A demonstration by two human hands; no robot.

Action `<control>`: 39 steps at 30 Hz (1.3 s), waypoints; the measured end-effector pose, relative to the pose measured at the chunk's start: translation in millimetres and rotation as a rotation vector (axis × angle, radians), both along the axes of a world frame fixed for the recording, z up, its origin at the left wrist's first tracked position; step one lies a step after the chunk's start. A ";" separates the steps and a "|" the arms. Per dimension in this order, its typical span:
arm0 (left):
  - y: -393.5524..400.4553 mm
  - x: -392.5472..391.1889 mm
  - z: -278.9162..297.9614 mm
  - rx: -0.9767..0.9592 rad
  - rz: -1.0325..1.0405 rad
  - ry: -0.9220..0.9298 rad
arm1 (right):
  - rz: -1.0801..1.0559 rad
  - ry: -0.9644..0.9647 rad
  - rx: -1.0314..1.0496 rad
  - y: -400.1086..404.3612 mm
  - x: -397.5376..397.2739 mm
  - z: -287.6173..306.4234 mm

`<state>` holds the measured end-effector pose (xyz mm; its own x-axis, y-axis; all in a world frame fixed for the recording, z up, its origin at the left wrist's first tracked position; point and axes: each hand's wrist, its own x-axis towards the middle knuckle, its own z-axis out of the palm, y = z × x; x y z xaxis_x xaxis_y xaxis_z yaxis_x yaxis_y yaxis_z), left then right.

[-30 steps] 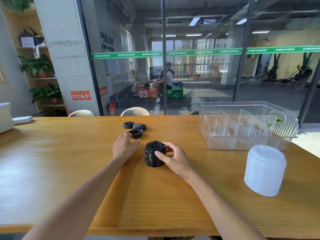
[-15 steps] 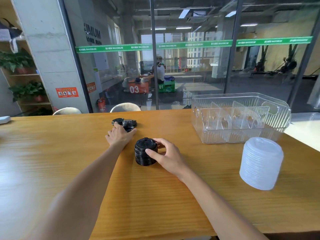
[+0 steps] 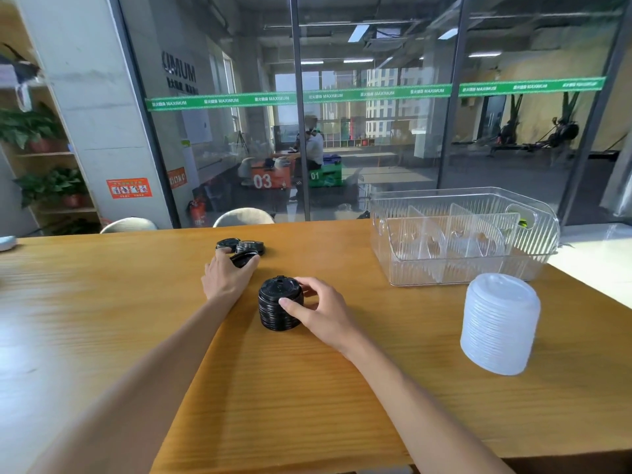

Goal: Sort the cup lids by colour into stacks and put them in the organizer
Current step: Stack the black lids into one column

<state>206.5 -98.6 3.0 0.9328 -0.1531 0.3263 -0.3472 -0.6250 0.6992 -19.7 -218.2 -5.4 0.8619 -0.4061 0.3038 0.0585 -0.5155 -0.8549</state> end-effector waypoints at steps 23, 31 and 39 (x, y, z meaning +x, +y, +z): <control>72.8 -88.0 3.7 -0.417 -0.236 -0.081 | -0.005 0.015 -0.022 2.0 -3.1 2.1; 76.9 -90.3 -2.4 -0.393 -0.241 -0.091 | -0.007 0.016 -0.018 0.9 -1.8 -0.1; 82.5 -97.6 -0.9 -0.392 -0.246 -0.177 | -0.005 0.015 -0.016 1.1 -2.5 1.5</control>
<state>108.9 -16.1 2.1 0.8094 -0.1957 0.5537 -0.5861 -0.2110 0.7823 -22.2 -217.1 -3.9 0.8646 -0.4051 0.2972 0.0431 -0.5295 -0.8472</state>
